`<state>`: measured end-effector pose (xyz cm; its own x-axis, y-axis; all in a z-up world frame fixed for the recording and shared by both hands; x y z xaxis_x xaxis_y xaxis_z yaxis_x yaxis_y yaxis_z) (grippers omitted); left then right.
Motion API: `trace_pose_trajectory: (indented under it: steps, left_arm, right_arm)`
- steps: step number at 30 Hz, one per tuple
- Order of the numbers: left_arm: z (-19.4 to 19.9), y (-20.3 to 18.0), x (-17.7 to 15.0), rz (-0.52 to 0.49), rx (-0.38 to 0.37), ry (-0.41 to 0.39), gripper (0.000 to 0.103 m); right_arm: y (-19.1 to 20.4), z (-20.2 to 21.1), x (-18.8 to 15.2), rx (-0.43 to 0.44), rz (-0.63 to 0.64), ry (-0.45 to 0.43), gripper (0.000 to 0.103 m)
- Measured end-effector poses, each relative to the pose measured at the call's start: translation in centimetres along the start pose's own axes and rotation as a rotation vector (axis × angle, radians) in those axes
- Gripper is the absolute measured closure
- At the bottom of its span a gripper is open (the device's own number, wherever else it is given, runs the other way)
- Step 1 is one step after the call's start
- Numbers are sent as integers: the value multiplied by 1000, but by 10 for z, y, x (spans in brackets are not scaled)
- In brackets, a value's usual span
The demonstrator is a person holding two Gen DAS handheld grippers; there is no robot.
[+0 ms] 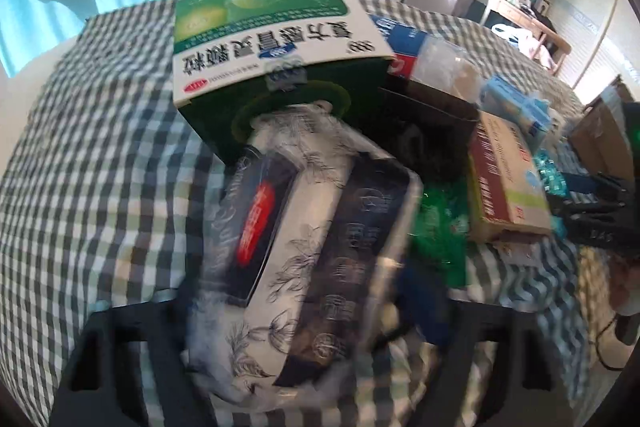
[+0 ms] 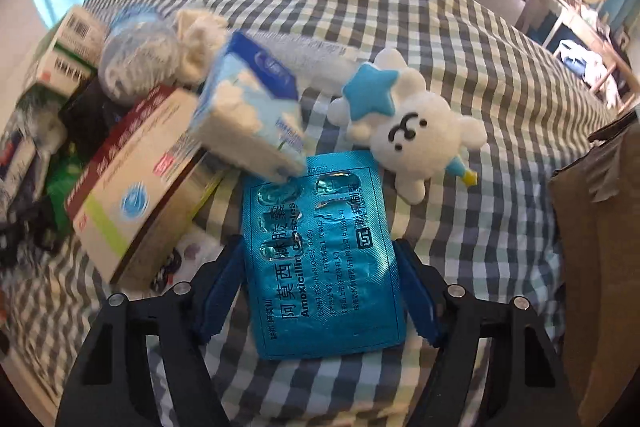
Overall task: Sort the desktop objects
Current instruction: 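Grasp the blue blister pack with the right tool while the left tool grasps the floral tissue pack, then carry the blister pack and tissue pack into the cardboard box and release both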
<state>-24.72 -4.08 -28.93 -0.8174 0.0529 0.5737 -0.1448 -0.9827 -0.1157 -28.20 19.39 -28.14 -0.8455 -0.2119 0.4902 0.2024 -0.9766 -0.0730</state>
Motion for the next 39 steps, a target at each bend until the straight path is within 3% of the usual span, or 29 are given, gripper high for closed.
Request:
trace_pose_trajectory:
  steps: [1, 3, 12, 25, 32, 39]
  left_arm:
    - [4, 0, 0, 3, -3, 1, 42]
    - [13, 1, -1, 1, -11, -1, 50]
    - [77, -1, 2, -6, -6, -72, 51]
    - [184, -39, 22, -10, -25, -183, 51]
    - [227, -91, 41, -73, -119, -259, 51]
    - [234, -169, 66, -146, -215, -299, 51]
  right_arm:
    - [3, 2, -3, -3, 8, 4, 31]
    - [5, 10, -11, -3, 2, 9, 31]
    - [8, 66, -35, 52, -92, -28, 31]
    - [-9, 199, -20, 83, -125, -226, 31]
    - [-39, 263, -25, 61, -165, -337, 31]
    - [-86, 307, -35, -11, -208, -389, 31]
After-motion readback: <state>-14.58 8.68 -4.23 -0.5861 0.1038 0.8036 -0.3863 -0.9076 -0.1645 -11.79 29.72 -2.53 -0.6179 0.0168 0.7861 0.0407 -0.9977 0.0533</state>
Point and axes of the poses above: each gripper's, at about its wrist camera, not at the fingertips, and z roughly against the way its jaws point, y to its left, x to its top, the point moved 5 cm from there along -z, roughly the way its jaws point, and after that the axes turned 4 degrees about -y, right-handed, at the moved point
